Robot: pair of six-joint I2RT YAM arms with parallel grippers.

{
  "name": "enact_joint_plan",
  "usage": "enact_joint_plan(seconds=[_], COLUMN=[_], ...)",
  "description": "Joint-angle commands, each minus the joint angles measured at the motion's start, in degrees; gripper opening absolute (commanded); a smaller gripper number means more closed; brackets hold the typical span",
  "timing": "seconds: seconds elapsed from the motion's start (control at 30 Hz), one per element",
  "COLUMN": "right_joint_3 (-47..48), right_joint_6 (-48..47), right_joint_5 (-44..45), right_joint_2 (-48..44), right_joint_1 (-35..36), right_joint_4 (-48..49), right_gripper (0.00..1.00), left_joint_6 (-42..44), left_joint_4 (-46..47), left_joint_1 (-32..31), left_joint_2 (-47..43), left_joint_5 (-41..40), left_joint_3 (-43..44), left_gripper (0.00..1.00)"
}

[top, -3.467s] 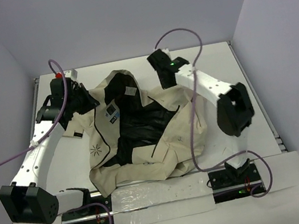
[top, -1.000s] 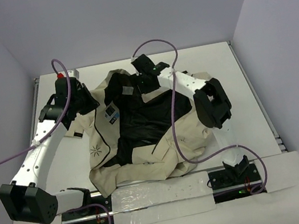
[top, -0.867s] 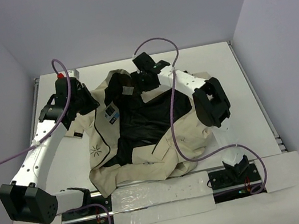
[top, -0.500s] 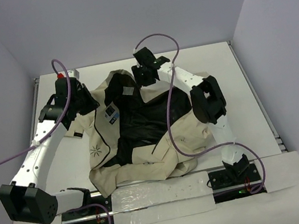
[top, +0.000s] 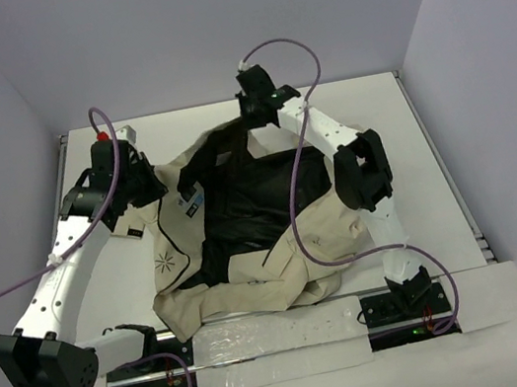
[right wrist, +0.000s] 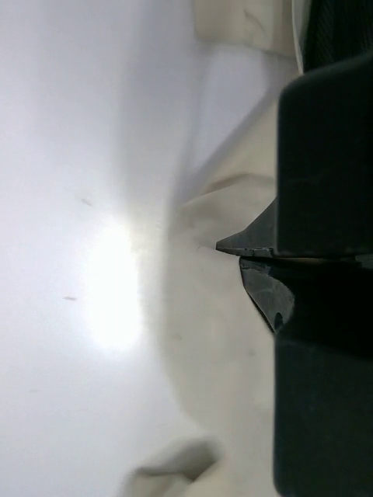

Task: Zip up the jacket

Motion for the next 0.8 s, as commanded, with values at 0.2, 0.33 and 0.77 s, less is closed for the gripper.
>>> enact_joint_plan(seconds=[0.2,0.33,0.77], right_joint_3=[13.6,7.7,-39.6], right_joint_6=[4.3,4.7,9.2], right_joint_5=[8.5,12.4,11.6], right_joint_2=[6.3,1.0,-39.9], right_joint_1=[-2.8,-2.6,-3.2], right_joint_4=[4.9,3.4,4.5], right_gripper=[0.62,0.72,0.77], left_joint_6=[-1.3,-2.1,-8.6], left_joint_4=[0.5,2.0,6.0], left_joint_1=[-2.7,-4.6,-27.0], left_joint_2=[0.0,0.7,14.1], left_joint_5=[6.0,5.0,-12.6], left_joint_3=[0.6,0.0,11.1], left_gripper=[0.0,0.0,0.03])
